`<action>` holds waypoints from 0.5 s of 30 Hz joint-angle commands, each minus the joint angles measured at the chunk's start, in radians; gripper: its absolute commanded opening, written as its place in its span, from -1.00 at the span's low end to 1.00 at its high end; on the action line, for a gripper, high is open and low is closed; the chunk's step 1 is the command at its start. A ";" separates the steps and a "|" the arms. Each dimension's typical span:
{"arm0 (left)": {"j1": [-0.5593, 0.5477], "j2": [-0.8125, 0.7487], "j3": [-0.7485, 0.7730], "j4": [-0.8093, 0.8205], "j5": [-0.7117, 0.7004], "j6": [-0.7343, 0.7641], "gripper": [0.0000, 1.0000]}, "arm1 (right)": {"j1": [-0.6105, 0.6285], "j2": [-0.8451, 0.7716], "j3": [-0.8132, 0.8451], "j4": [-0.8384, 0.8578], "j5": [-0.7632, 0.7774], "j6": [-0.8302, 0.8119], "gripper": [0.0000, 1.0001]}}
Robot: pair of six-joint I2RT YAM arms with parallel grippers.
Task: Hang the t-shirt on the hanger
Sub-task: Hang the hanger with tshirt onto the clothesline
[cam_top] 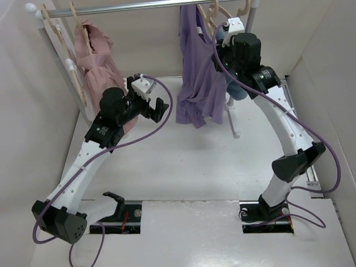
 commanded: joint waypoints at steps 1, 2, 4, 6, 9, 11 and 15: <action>0.003 -0.020 -0.004 0.046 0.010 -0.004 1.00 | -0.006 -0.054 -0.029 0.047 -0.010 0.033 -1.00; 0.003 -0.020 -0.004 0.046 0.010 -0.004 1.00 | -0.006 -0.063 -0.038 0.047 -0.019 0.043 -1.00; 0.003 -0.020 -0.004 0.055 0.010 0.005 1.00 | -0.006 -0.088 -0.069 0.037 -0.056 0.043 -0.76; 0.003 -0.020 -0.004 0.055 0.010 0.005 1.00 | -0.006 -0.114 -0.098 0.037 -0.079 0.043 -0.22; 0.003 -0.020 -0.004 0.055 0.019 0.005 1.00 | 0.005 -0.178 -0.164 0.037 -0.079 0.004 0.65; 0.003 -0.020 -0.013 0.055 0.019 0.005 1.00 | 0.029 -0.215 -0.199 0.026 -0.033 -0.006 0.99; 0.003 -0.020 -0.023 0.034 0.029 0.005 1.00 | 0.051 -0.312 -0.293 -0.029 0.064 -0.018 1.00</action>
